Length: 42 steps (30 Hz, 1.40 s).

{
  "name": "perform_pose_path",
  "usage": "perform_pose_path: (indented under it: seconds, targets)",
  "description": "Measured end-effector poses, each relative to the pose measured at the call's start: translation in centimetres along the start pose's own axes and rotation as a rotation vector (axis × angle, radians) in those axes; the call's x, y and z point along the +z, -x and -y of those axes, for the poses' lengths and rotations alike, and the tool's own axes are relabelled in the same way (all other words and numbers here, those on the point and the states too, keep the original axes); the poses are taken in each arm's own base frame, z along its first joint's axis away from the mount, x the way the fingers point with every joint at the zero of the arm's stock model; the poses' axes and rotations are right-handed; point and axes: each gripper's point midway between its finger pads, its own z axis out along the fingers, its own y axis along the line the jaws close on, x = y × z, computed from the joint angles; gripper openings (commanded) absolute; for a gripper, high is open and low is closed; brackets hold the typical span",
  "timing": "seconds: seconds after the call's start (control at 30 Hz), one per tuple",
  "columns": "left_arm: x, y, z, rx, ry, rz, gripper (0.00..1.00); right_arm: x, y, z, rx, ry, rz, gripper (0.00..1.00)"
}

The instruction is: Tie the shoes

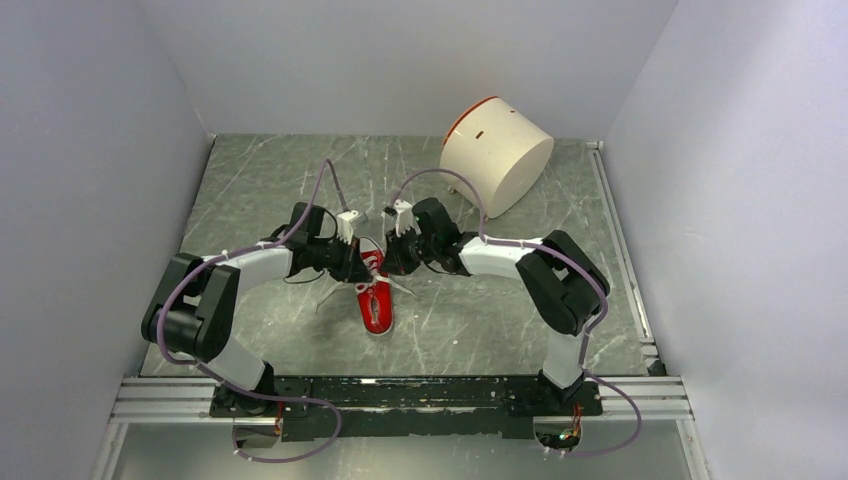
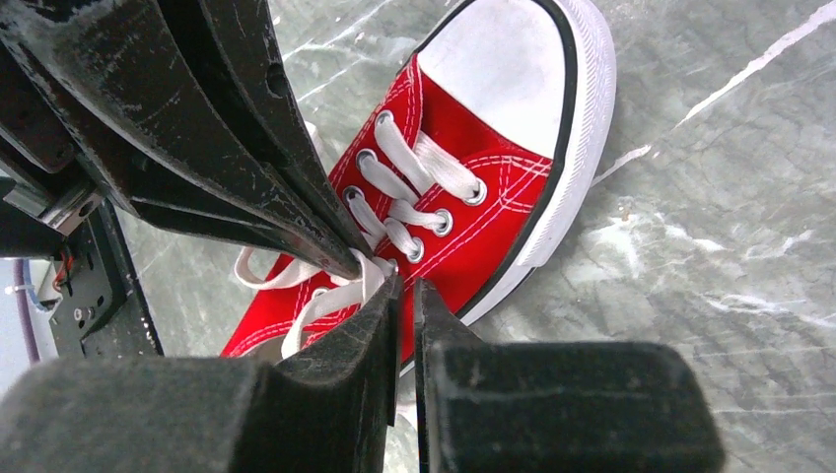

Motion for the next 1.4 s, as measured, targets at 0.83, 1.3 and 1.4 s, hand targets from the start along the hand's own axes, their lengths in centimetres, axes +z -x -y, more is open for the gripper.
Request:
perform_pose_path:
  seconds: [0.83,1.3,1.4]
  targets:
    - [0.1,-0.1,-0.1,-0.003,-0.001,-0.004,0.05,0.4,-1.5,-2.9,0.028,0.150,0.010,0.14]
    - [0.1,-0.2,0.0,-0.004,-0.002,-0.005,0.05,1.3,-1.9,-2.5,0.026,0.165,0.023,0.17]
    - [0.1,-0.1,-0.1,-0.005,-0.002,-0.003,0.05,1.4,-1.7,-2.5,0.023,0.167,0.031,0.21]
